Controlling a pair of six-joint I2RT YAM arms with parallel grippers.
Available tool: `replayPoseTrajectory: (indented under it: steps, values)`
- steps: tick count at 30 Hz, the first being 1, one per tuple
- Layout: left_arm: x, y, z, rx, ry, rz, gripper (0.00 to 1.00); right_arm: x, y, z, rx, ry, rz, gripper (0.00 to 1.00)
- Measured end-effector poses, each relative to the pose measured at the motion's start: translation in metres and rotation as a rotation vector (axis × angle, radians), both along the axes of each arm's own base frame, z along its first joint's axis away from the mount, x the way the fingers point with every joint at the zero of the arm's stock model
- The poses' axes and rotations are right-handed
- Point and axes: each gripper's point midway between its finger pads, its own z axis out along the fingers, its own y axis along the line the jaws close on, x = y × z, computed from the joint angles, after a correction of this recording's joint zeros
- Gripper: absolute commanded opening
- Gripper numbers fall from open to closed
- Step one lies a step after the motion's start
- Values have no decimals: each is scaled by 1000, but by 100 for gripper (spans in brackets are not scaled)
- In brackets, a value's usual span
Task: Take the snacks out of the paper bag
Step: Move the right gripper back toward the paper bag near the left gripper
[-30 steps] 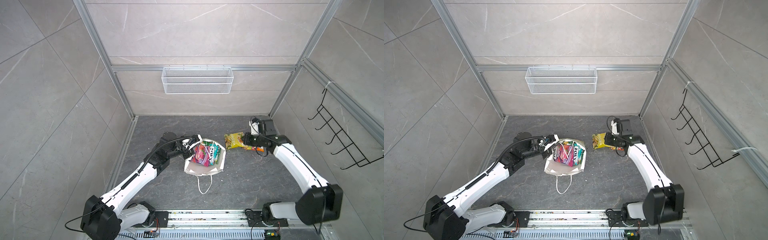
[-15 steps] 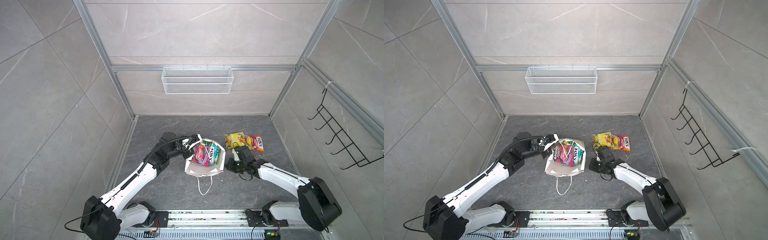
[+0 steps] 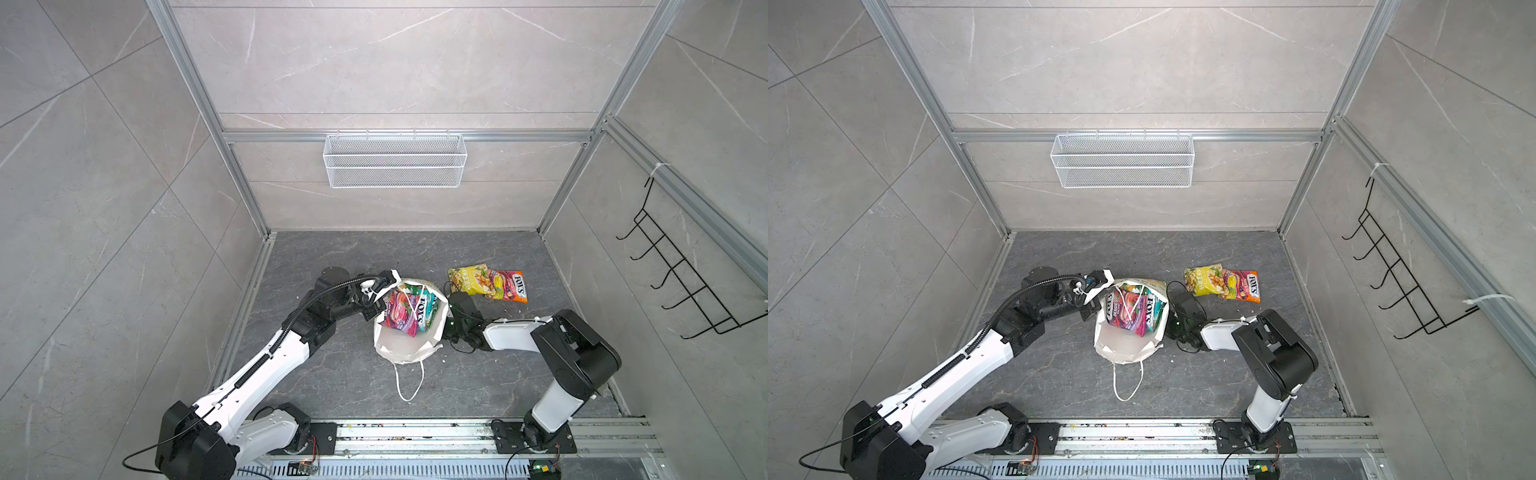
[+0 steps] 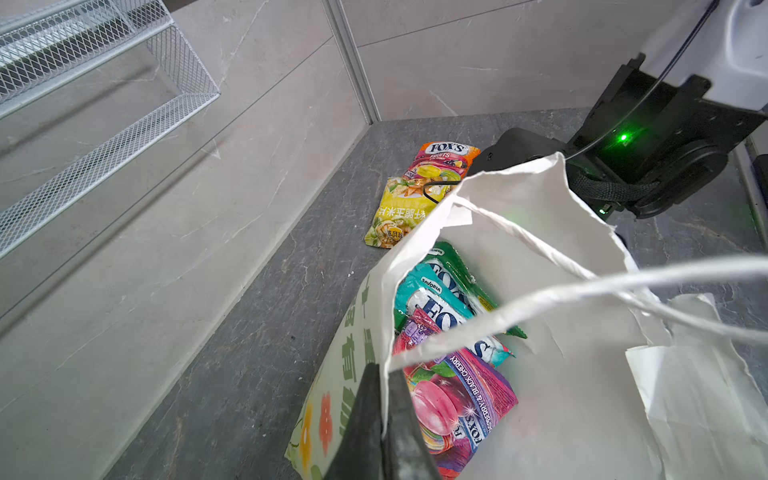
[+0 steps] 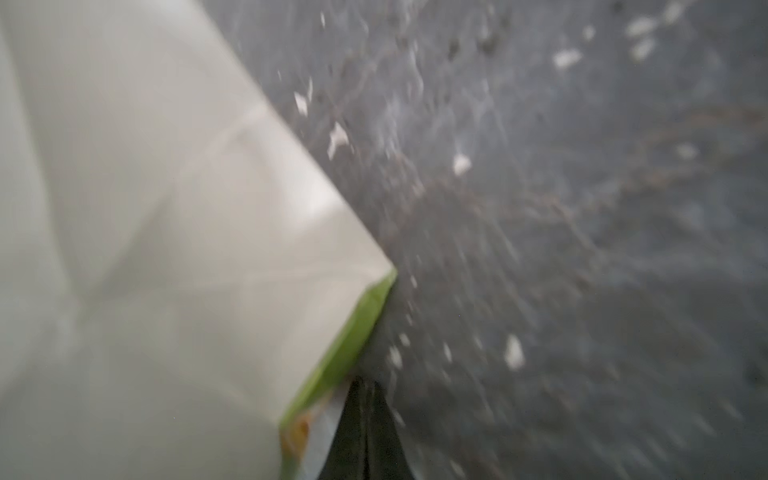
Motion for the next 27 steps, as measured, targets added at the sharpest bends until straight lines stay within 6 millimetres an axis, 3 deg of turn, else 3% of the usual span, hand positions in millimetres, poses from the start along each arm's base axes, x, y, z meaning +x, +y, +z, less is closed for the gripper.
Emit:
replayPoseTrajectory:
  steps: [7,17,22,27]
  values:
    - [2,5,-6,13,0,33,0,39,12,1,10,-59,-60,7]
    - [10,12,-13,29,-10,88,0,125,49,13,16,-211,-73,7]
    - [11,11,-12,25,-20,90,0,131,35,36,-35,-256,-72,15]
    - [10,11,-20,21,-22,87,0,119,-5,90,-80,-329,-104,23]
